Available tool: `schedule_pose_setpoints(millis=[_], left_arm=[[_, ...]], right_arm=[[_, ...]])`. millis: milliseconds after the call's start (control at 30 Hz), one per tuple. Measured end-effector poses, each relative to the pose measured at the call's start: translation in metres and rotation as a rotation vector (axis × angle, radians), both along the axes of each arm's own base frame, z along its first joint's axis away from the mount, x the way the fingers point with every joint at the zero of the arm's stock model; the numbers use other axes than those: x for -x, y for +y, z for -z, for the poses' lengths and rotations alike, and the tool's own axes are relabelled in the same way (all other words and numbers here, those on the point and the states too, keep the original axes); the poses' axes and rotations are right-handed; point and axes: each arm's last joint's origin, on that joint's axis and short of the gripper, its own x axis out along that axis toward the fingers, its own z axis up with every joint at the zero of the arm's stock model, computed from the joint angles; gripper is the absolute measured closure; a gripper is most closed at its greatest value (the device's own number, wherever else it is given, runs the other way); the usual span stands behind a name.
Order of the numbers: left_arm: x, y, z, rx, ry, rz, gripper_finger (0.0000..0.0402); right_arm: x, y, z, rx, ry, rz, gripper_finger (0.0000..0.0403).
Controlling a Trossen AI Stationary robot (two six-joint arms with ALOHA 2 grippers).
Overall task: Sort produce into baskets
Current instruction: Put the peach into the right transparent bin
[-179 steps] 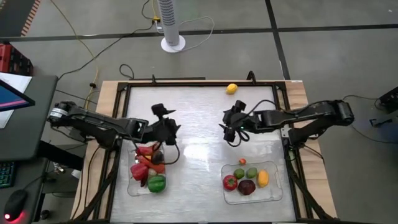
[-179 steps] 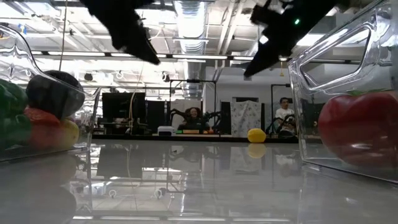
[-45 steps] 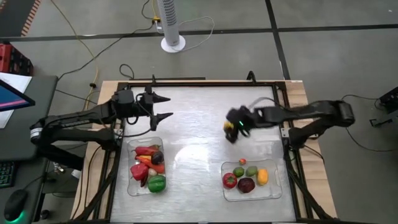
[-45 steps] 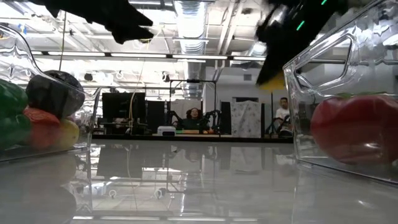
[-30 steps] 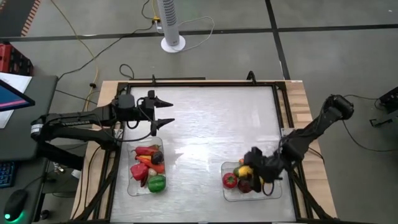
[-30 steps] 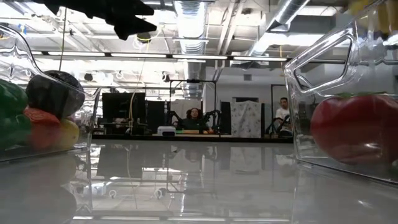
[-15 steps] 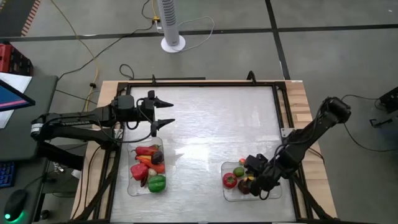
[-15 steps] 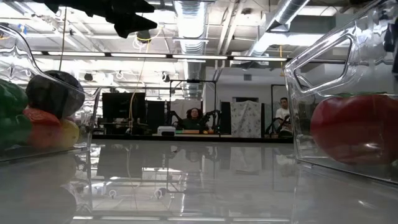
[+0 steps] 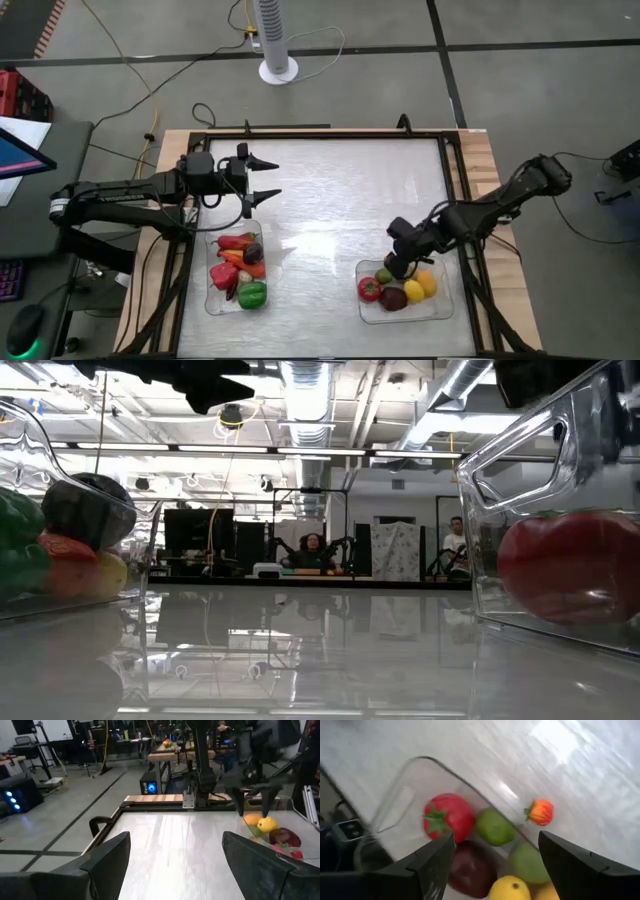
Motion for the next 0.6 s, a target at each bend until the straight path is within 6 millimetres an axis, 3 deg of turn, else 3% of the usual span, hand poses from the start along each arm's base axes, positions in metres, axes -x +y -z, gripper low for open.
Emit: schedule_pose_setpoints(millis=[167,367,600], left_arm=[[0.0,0.0,0.0,-0.007,0.002,0.001,0.01],[0.001,0.0,-0.001,-0.016,-0.008,0.002,0.01],[0.011,-0.002,-0.011,-0.029,-0.063,0.001,0.01]], right_arm=[[-0.005,-0.01,-0.015,0.015,-0.009,0.028,0.0086],[-0.007,-0.034,-0.013,-0.007,0.075,0.111,0.0085],[-0.008,-0.047,-0.012,-0.005,0.112,0.135,0.0085]])
